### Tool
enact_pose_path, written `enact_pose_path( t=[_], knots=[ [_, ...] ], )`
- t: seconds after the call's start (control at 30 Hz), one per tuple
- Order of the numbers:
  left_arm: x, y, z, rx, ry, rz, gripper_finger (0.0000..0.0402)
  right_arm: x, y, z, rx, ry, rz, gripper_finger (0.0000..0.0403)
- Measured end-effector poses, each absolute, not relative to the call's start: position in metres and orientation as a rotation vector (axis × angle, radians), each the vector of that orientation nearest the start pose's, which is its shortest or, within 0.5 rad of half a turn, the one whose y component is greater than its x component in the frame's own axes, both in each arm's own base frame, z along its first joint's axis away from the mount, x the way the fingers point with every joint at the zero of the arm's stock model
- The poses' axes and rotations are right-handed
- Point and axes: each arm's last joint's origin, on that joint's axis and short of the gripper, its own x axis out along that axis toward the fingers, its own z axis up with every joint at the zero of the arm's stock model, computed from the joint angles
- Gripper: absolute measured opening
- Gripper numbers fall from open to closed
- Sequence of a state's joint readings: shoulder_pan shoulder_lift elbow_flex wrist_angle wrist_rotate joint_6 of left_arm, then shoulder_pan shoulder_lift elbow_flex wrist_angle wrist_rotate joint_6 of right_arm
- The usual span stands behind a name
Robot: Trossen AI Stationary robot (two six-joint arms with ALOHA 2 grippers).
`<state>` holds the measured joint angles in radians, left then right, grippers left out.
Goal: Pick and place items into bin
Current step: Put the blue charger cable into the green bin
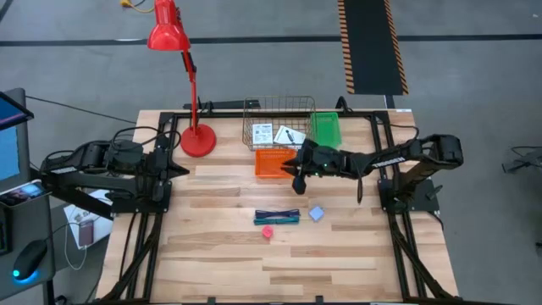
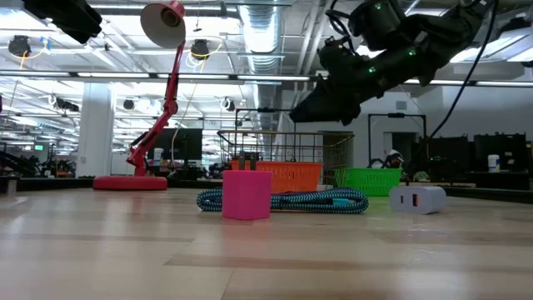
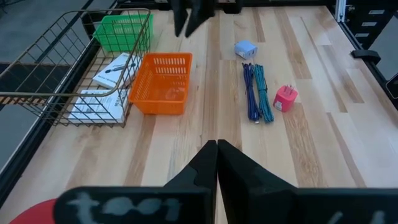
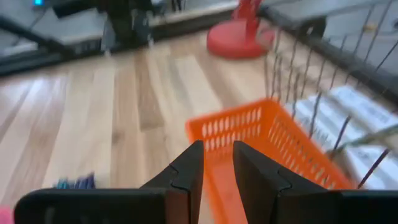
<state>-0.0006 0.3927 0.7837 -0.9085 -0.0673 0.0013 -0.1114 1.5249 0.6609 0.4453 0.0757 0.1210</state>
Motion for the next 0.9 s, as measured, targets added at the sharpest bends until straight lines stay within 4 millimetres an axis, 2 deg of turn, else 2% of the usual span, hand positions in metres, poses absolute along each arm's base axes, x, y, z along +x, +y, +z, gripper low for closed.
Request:
enact_pose_path(
  t=[0.2, 0.67, 0.9],
  knots=[
    [0.064, 0.002, 0.306, 0.012, 0.517, 0.067, 0.0, 0.295, -0.018, 0.171, 0.114, 0.522, -0.16, 0.0082],
    [0.064, 0.002, 0.306, 0.015, 0.516, 0.066, 0.0, 0.292, 0.02, 0.165, 0.074, 0.6, -0.04, 0.0082],
    [0.064, 0.002, 0.306, 0.017, 0.517, 0.065, 0.0, 0.288, 0.032, 0.161, 0.144, 0.648, -0.031, 0.0082]
  ],
)
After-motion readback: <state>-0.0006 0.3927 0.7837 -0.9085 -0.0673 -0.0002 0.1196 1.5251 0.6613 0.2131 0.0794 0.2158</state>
